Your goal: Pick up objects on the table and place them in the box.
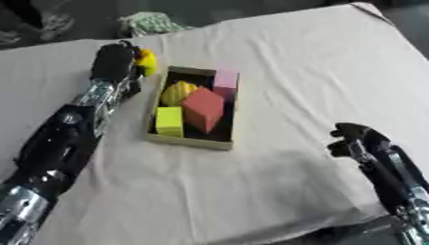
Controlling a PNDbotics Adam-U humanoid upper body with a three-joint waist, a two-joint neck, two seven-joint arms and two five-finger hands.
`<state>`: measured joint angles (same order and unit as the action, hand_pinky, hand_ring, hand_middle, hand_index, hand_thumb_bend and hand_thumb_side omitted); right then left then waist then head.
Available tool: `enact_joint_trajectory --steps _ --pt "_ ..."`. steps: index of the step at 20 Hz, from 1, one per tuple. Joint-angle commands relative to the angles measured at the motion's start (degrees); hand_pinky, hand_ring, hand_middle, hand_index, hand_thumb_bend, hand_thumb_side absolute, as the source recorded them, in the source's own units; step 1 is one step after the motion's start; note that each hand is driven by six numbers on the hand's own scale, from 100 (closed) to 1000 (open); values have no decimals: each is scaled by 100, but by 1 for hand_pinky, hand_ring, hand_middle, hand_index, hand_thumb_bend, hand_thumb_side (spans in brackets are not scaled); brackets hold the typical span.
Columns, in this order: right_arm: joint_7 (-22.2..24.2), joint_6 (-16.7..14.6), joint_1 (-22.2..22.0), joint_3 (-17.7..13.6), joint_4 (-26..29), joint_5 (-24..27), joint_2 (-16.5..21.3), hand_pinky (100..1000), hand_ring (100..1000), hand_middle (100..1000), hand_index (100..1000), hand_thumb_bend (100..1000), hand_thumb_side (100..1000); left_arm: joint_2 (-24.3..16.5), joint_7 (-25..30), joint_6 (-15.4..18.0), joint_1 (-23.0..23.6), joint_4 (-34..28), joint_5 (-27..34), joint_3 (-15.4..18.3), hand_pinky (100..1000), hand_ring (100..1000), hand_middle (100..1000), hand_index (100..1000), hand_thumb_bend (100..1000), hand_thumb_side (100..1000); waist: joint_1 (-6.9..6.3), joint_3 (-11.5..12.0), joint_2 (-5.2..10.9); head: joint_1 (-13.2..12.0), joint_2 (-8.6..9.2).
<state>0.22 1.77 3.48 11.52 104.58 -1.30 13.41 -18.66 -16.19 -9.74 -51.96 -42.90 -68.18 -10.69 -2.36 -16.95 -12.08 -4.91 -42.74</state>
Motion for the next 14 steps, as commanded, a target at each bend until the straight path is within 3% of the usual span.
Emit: enact_joint_trajectory --steps 1,9,14 --pt "2 -6 43 -37 87 19 74 667 653 688 782 100 646 -73 -190 -71 -89 -82 94 32 644 481 469 577 100 100 25 3 85 15 68" --pt "5 -22 49 -48 85 1 59 668 653 687 782 100 634 -142 -690 -274 -73 -313 496 -18 596 409 375 488 100 100 18 41 109 71 94" --pt "-7 -37 30 -68 83 -25 55 668 653 687 783 100 622 -343 -728 -222 -37 -800 869 -208 593 401 354 469 100 100 -12 94 155 163 92"
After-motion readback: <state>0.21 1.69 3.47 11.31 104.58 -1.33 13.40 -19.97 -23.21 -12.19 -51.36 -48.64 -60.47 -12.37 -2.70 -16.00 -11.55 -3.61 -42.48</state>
